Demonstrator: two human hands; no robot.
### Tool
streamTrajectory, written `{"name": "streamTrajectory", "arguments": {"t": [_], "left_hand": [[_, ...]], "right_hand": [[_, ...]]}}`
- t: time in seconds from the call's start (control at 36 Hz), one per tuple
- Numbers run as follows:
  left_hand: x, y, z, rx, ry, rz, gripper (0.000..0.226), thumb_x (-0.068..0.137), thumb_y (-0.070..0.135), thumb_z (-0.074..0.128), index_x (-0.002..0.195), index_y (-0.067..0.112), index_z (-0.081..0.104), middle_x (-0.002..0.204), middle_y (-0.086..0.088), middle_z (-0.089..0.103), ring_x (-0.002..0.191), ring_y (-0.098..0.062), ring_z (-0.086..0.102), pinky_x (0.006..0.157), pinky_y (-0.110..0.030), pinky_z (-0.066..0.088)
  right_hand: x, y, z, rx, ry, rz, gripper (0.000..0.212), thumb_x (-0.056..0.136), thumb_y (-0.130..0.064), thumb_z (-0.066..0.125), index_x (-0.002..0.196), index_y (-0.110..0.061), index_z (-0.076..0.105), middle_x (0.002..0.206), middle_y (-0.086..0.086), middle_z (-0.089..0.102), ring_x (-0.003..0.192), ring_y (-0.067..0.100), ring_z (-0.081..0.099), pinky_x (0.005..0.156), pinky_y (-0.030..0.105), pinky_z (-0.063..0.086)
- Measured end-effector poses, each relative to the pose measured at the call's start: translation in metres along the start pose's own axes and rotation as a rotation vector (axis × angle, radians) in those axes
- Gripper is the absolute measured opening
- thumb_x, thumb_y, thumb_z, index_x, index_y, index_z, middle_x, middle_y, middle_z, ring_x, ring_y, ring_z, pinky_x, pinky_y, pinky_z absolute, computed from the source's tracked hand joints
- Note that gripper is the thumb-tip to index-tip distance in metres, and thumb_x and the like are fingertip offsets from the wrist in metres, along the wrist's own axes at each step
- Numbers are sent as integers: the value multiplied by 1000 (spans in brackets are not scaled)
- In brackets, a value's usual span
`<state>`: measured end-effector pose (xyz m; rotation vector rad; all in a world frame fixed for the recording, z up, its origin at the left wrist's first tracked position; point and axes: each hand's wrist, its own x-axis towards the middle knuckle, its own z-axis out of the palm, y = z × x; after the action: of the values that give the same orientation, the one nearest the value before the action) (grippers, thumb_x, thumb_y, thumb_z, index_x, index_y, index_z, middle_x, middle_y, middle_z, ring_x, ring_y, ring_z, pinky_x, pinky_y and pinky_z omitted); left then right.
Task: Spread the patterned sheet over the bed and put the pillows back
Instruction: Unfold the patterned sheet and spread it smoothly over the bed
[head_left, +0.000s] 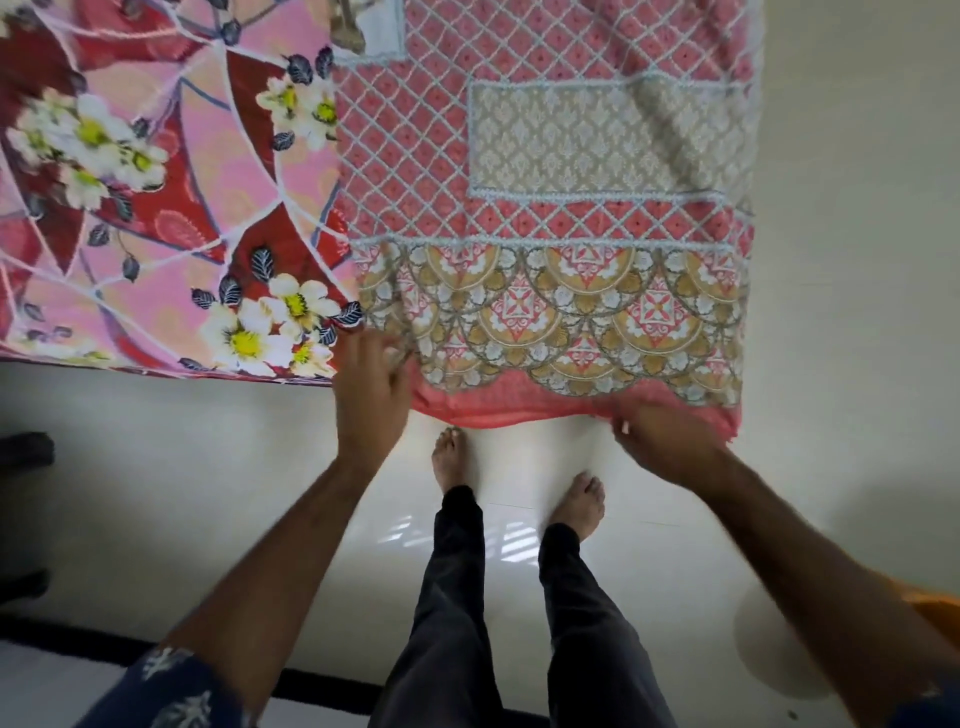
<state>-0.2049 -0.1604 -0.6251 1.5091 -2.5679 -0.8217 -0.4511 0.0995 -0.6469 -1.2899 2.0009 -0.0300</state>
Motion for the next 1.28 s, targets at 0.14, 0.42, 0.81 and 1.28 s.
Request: {"name": "streamTrajectory", "arguments": {"t": [0.14, 0.42, 0.81, 1.28], "left_hand": [[32, -34, -15, -356, 101, -501, 22, 76, 35, 78, 82, 19, 65, 87, -3, 69, 80, -24, 68, 75, -42, 58], [50, -47, -9, -340, -172, -443, 36, 79, 31, 84, 64, 25, 52, 69, -9, 64, 67, -26, 63, 66, -40, 54], [54, -99, -44, -118, 7, -120, 20, 101, 28, 59, 104, 12, 48, 84, -9, 68, 75, -36, 65, 58, -41, 48], [125, -63, -55, -586, -166, -177, 45, 97, 23, 67, 135, 17, 43, 91, 1, 63, 82, -12, 63, 66, -15, 48]], "right_hand": [[30, -60, 7, 95, 192, -38, 39, 85, -15, 67, 123, -15, 59, 112, 7, 66, 98, 32, 63, 68, 43, 56], [67, -100, 16, 96, 188, 48, 12, 93, -14, 60, 100, -6, 55, 93, 14, 63, 82, 35, 59, 63, 34, 39], [83, -121, -10, -102, -38, -16, 27, 97, -40, 59, 117, -21, 61, 102, 2, 72, 91, 27, 70, 69, 30, 47], [50, -125, 44, 817, -35, 464, 9, 97, -14, 61, 104, -11, 65, 92, 6, 75, 80, 19, 73, 66, 22, 55]]}}
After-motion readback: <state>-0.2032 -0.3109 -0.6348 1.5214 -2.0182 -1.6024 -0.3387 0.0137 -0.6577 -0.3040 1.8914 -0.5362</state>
